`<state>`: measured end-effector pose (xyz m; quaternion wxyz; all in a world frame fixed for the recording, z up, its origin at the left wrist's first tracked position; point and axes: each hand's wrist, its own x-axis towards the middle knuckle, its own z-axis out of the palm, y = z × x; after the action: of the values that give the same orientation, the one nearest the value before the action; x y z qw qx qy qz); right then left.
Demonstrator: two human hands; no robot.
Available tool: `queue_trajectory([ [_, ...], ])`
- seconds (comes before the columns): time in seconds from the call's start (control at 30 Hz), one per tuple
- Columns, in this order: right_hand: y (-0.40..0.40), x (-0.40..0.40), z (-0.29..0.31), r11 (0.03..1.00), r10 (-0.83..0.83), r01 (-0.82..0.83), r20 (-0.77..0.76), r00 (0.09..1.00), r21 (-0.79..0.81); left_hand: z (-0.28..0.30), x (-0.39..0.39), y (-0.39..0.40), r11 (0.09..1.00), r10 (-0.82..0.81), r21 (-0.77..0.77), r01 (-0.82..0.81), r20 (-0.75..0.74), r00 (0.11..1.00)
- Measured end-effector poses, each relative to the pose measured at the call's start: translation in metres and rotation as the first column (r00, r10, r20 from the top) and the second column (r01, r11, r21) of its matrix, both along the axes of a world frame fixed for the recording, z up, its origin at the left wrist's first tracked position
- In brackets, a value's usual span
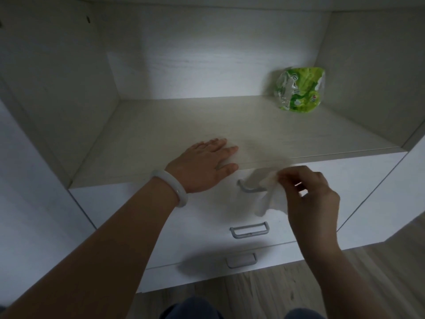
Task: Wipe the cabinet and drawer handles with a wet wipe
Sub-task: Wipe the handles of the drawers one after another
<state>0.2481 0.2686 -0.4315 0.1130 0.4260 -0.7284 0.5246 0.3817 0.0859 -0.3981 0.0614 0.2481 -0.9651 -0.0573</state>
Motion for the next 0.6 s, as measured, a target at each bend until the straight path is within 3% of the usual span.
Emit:
queue_trajectory([
  [0.17, -0.009, 0.012, 0.020, 0.999, 0.032, -0.030, -0.091, 0.995, 0.018, 0.001, 0.000, 0.001, 1.000, 0.006, 0.012, -0.006, 0.003, 1.000],
  [0.3, -0.023, 0.020, 0.011, 0.957, 0.234, -0.250, 0.118, 0.965, 0.147, 0.003, 0.000, 0.002, 1.000, 0.011, 0.019, -0.012, 0.015, 1.000],
  [0.5, -0.023, 0.005, 0.001, 0.936, 0.305, -0.291, -0.044, 0.951, 0.198, 0.002, 0.000, 0.001, 1.000, 0.010, 0.018, -0.011, 0.017, 1.000],
  [0.6, -0.032, 0.015, -0.003, 0.957, 0.213, -0.157, -0.224, 0.951, 0.243, 0.002, 0.000, 0.001, 1.000, 0.013, 0.016, -0.014, 0.016, 1.000],
])
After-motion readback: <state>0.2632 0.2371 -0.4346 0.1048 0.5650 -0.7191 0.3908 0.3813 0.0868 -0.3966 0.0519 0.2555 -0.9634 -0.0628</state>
